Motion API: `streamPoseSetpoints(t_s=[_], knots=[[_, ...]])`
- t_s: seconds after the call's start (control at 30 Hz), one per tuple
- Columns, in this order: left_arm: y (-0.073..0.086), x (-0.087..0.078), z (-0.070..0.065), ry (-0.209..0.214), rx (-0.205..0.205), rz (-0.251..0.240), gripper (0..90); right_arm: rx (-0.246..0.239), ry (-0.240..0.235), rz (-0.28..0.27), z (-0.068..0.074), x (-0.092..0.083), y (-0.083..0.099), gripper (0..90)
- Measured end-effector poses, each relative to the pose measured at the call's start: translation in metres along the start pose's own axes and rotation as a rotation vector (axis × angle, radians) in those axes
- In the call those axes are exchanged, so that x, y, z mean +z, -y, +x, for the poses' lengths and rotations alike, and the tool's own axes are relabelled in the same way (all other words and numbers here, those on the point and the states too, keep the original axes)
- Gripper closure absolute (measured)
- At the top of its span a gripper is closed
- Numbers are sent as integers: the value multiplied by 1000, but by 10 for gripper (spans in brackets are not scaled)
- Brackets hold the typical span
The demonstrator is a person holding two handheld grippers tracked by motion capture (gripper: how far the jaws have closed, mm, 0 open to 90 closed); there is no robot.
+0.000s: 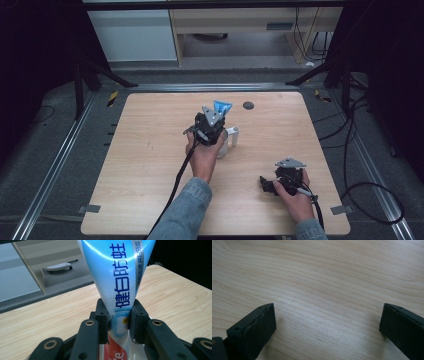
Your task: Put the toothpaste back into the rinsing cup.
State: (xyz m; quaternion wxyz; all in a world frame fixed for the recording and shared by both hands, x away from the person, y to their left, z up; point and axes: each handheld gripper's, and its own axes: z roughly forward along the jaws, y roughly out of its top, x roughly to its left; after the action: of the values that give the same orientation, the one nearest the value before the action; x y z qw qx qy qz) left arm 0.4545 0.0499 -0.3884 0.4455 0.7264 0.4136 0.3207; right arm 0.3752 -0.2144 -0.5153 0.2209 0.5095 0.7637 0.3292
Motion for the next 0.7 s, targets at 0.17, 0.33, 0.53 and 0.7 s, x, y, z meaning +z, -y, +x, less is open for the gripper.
streamPoseSetpoints(t_s=[0.17, 0.33, 0.53, 0.7], knots=[[3, 1, 1, 2, -7, 13, 721, 2, -2, 1, 0, 0, 0, 8], [6, 2, 2, 3, -10, 30, 721, 0, 0, 0, 0, 0, 0, 8], [9, 4, 2, 14, -12, 60, 720, 2, -2, 1, 0, 0, 0, 8], [12, 8, 1, 21, -9, 86, 719, 2, -2, 1, 0, 0, 0, 8]])
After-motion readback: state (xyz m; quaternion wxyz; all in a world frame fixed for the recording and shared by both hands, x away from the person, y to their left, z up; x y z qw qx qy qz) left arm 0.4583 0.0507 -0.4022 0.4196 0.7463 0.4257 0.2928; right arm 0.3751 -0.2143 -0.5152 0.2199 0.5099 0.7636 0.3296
